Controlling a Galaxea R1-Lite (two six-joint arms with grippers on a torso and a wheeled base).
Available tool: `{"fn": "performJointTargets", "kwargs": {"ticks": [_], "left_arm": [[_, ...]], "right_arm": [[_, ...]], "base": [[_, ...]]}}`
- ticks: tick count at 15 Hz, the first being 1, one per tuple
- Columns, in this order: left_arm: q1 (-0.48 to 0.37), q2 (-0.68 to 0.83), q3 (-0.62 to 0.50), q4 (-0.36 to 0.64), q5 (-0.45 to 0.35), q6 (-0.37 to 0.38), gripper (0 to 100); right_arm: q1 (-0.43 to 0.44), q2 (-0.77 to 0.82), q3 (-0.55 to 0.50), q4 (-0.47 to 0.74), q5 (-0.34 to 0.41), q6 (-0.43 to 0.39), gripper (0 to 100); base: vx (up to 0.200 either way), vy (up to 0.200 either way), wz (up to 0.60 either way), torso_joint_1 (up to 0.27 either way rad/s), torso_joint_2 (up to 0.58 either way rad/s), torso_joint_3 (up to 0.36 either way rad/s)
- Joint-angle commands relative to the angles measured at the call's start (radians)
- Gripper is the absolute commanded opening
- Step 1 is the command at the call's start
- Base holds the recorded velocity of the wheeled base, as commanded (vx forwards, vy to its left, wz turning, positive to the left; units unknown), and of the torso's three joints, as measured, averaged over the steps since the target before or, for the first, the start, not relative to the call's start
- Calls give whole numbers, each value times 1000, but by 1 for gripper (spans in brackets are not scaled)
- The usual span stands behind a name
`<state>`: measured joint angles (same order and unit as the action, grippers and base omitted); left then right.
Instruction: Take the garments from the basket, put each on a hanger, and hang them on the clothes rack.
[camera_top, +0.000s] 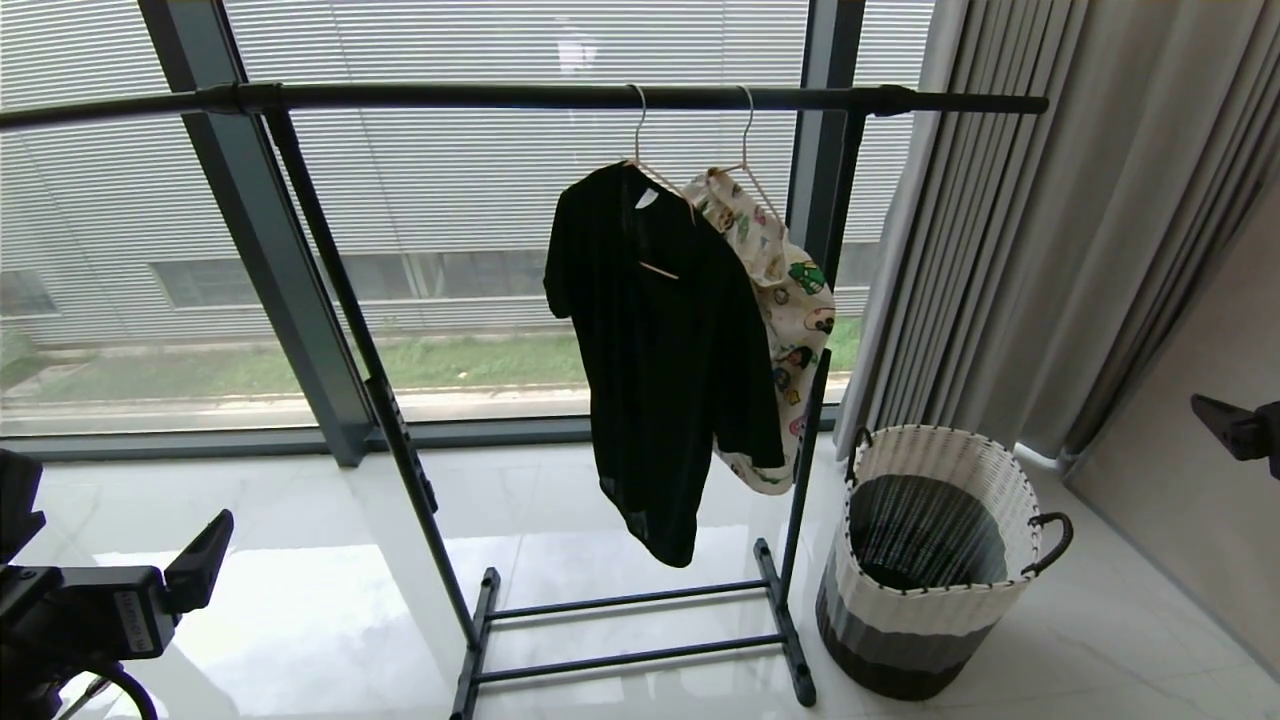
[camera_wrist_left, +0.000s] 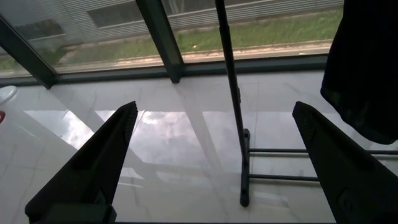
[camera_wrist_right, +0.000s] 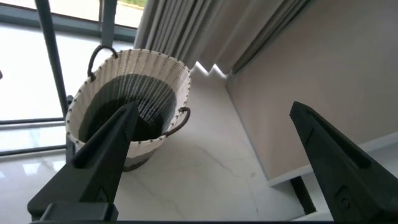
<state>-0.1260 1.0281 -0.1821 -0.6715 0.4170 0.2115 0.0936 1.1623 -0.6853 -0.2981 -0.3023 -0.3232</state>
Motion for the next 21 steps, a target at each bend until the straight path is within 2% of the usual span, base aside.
{"fn": "performJointTargets", "kwargs": {"ticks": [1,15,16,18,20,21], "left_arm": [[0,3,0,0,0,0,100],[5,-2,12,0,0,-12,100],[34,-10,29,0,2,-23,100],[144,-97,112,0,2,-30,100],[258,-267,182,18,3,-47,100],[282,-373,182,79,2,-49,100]], "right_arm": [[1,3,38,-32,0,-8,100],[-3,-3,58,-47,0,-7,100],[-6,-23,78,-55,0,24,100],[-48,-99,164,-58,0,98,100],[-121,-234,286,-56,11,112,100],[-135,-316,345,-56,28,135,100]], "base": [[0,0,0,0,0,0],[0,0,0,-138,383,244],[0,0,0,-36,119,85],[0,0,0,-9,28,18],[0,0,0,0,0,0],[0,0,0,0,0,0]]}}
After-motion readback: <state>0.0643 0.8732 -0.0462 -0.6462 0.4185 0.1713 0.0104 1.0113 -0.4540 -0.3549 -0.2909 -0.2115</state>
